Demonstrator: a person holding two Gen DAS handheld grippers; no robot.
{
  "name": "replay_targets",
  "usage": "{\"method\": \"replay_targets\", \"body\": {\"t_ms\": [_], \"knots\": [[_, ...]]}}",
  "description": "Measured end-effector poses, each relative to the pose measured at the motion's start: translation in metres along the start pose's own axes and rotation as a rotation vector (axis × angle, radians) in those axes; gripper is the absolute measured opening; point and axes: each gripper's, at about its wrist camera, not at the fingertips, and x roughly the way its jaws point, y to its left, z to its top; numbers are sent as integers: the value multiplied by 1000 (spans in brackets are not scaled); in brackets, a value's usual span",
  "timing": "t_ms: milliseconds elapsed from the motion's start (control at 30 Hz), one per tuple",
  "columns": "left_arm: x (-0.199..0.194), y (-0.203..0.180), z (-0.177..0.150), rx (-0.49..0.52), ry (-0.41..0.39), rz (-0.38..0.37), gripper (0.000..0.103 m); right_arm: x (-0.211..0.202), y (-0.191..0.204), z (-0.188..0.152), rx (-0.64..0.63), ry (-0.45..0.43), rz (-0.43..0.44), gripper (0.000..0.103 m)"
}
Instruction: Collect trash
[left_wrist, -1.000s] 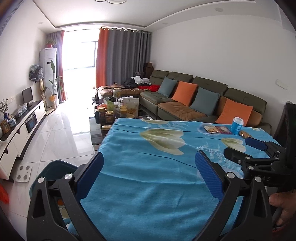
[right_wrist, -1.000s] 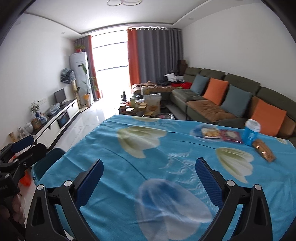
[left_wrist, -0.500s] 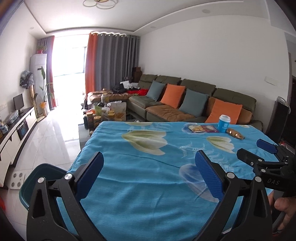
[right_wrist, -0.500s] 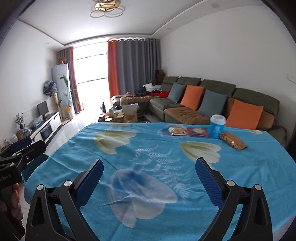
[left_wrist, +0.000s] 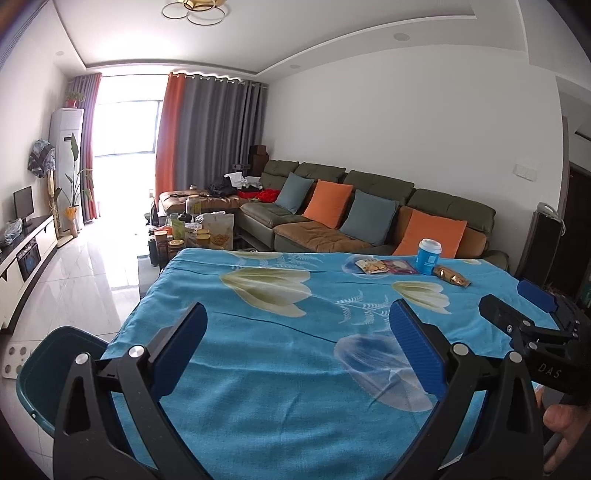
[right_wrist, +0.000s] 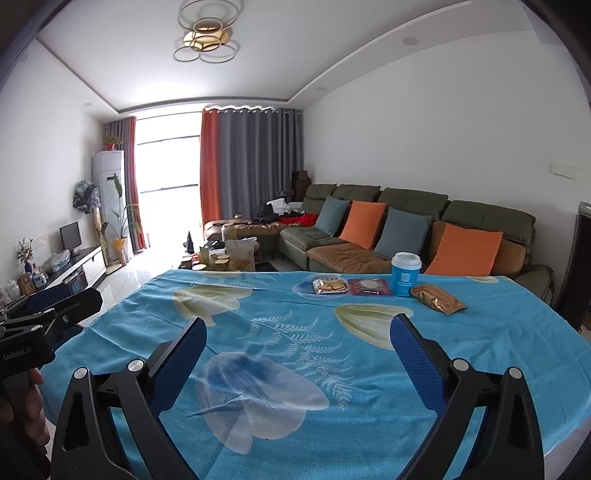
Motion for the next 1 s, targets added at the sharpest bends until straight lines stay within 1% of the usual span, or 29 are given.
{"method": "replay_targets", "body": {"t_ms": [100,300,400,667,1000], "knots": [[-2,0,0,4,-31,-11,97,-4,1,-1,3,-23,-8,96],[-9,-1,1,58,-90,-29,97,-9,6,-1,-23,-61,-13,96],[-14,1,3,79,-113,-24,97,-11,8,-1,-19,-76,-13,96],[-36,11,7,34,-192,17,97,-24,15,0,-15,-120,-13,96],[-65,18,5,-1,-274,27,97,-39,20,-2,-21,-152,-19,96]]}}
